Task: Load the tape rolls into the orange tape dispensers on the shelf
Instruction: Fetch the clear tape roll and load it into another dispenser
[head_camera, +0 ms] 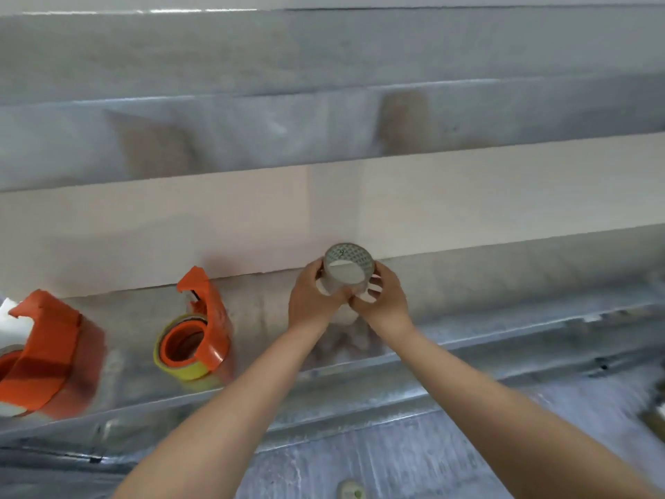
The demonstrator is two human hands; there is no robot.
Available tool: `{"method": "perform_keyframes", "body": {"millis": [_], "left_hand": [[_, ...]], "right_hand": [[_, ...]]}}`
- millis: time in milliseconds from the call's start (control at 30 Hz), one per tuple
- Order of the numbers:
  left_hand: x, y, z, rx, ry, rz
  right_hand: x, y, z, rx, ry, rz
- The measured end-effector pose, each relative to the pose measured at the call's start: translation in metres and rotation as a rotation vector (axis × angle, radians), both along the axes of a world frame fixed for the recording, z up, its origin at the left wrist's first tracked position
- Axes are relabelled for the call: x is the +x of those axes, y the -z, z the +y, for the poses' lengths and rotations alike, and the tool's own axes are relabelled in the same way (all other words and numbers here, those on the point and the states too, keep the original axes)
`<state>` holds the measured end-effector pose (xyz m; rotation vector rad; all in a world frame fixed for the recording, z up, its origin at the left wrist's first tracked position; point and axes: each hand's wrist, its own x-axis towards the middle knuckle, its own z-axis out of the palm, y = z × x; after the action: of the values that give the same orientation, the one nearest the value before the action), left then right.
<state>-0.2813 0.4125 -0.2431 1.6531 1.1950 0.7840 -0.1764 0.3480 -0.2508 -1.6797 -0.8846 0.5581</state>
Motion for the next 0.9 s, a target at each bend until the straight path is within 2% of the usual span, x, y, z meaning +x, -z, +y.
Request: {"method": "perform_keyframes", "body": {"millis": [300, 433, 667, 900], "left_hand": [[0.082, -0.019, -0.067, -0.01, 0.331, -0.093], [0.12, -0.023, -0.103, -0.031, 0.459, -0.133], [0.177, -0.018, -0.167, -0.051, 0.588, -0.13], [0.251, -0.021, -0.237, -0.037, 0.668, -0.134]], "right_hand": [[0.058, -0.027, -0.105, 0.022, 0.328, -0.125], [0.083, -0.03, -0.153, 0.039, 0.447, -0.121], [0.125, -0.023, -0.226, 0.067, 0.559, -0.078], [0.198, -0.02, -0.299, 0.051, 0.597, -0.114]]}}
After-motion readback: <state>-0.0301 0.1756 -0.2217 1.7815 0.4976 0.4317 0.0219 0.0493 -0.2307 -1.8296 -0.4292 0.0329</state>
